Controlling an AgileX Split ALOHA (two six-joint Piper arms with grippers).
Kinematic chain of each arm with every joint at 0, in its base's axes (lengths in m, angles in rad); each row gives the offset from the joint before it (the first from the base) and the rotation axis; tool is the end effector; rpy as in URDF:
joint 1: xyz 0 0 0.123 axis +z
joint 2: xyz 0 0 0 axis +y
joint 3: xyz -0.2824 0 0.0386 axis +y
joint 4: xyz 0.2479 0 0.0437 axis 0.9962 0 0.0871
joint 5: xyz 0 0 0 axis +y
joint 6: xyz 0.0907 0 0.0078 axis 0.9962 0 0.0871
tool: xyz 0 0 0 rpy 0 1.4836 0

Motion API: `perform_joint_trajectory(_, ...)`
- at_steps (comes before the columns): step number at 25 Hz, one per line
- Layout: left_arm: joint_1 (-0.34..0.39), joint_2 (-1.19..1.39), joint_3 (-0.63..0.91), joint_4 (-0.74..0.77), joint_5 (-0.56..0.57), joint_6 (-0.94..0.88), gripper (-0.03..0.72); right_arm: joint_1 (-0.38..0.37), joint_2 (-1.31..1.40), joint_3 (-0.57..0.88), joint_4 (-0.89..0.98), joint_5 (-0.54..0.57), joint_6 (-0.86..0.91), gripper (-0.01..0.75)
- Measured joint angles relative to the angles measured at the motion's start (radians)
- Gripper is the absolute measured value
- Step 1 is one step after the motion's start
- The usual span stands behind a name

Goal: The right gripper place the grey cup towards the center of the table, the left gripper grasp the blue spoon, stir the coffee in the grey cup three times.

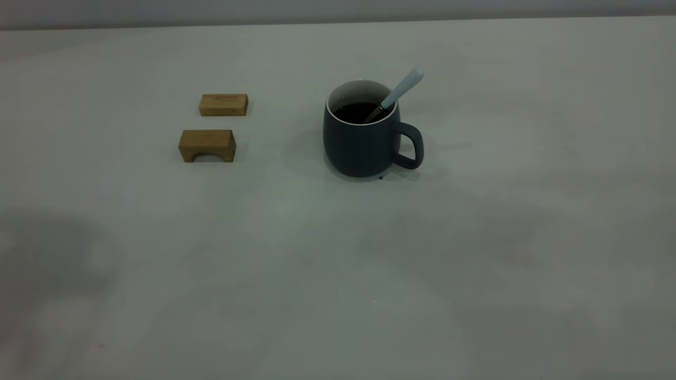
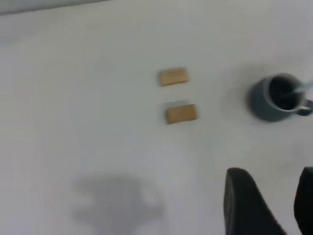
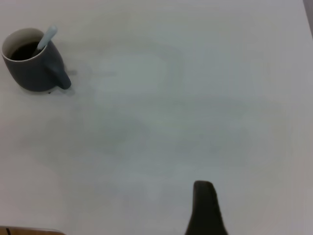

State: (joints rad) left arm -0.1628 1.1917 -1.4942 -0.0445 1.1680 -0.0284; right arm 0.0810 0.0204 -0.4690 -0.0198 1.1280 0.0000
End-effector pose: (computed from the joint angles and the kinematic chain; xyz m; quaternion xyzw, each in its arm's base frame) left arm 0.2162 -0.0393 0.4513 0.0618 0.9202 -0.0590 0.3820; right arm -0.0015 -0.0018 0.2633 -0.0353 0.8819 0.0091 0.4700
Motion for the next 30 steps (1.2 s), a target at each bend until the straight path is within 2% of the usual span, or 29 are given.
perform_joint_trajectory(6,0.0,-0.161,0.224,0.029,0.0,-0.026,0.329,0.0,0.0,0.0,0.0,0.0,0.0,0.591)
perform_joint_trajectory(15,0.002,-0.646,0.659,0.075,0.0,0.023,0.329,0.0,0.0,0.0,0.0,0.0,0.0,0.591)
perform_joint_trajectory(17,0.023,-0.742,0.737,0.067,0.0,0.023,0.329,0.0,0.0,0.0,0.0,0.0,0.0,0.591)
perform_joint_trajectory(22,0.128,-0.966,0.921,0.065,-0.014,0.023,0.329,0.0,0.0,0.0,0.0,0.0,0.0,0.591)
perform_joint_trajectory(25,0.143,-1.068,0.983,0.059,-0.05,0.023,0.329,0.0,0.0,0.0,0.0,0.0,0.0,0.591)
perform_joint_trajectory(30,0.143,-1.155,0.99,0.058,-0.057,0.022,0.329,0.0,0.0,0.0,0.0,0.0,0.0,0.591)
